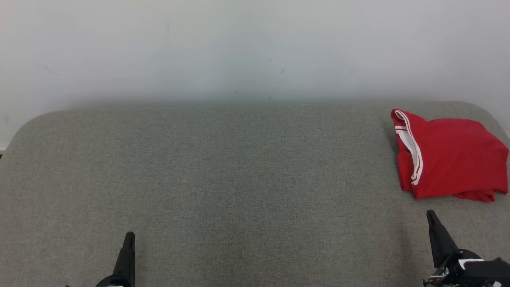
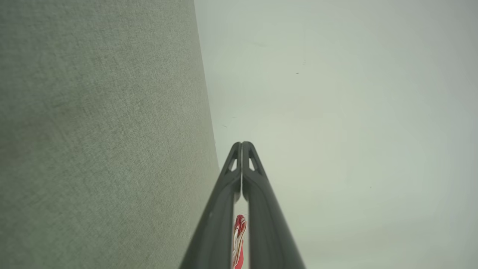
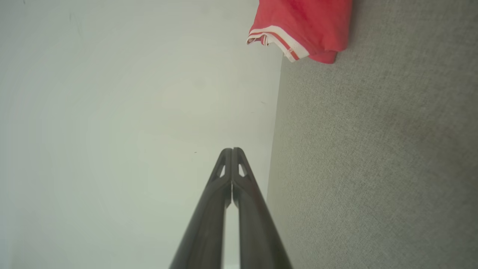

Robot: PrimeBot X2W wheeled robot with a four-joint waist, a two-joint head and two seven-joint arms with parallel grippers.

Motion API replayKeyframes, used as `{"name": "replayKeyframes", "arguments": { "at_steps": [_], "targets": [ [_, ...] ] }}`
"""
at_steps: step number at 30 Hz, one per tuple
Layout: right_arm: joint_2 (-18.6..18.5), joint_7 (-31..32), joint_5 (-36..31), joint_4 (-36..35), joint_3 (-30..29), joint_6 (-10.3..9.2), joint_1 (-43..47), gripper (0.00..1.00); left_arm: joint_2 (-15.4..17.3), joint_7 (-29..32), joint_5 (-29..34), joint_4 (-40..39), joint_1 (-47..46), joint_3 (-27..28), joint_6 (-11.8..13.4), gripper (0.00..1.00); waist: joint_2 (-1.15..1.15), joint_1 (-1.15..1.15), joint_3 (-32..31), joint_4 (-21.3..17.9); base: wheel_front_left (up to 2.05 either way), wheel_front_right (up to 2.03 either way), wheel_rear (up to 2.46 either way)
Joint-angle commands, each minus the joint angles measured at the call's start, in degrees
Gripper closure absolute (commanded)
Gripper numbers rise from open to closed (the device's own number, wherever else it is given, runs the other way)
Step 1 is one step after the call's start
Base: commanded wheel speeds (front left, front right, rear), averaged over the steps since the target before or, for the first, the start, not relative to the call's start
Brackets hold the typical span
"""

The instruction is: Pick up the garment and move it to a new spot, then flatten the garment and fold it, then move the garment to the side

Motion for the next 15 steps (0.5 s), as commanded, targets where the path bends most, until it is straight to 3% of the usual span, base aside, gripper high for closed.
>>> {"name": "replayKeyframes", "arguments": {
  "at_steps": [1,15],
  "targets": [
    [0.0,0.5,1.2,-0.2,-0.3,-0.11,-0.7,1.0,0.2,0.2,-1.2,-0.3,-0.5,0.0,-0.2,1.0,0.0,0.0,0.0,0.0,0.0,0.0,0.0],
    [0.3,0.7,0.5,-0.2,-0.6,-0.12,-0.7,1.0,0.2,0.2,-1.0,-0.3,-0.5,0.0,-0.2,1.0,0.0,0.0,0.0,0.0,0.0,0.0,0.0]
  ]
}}
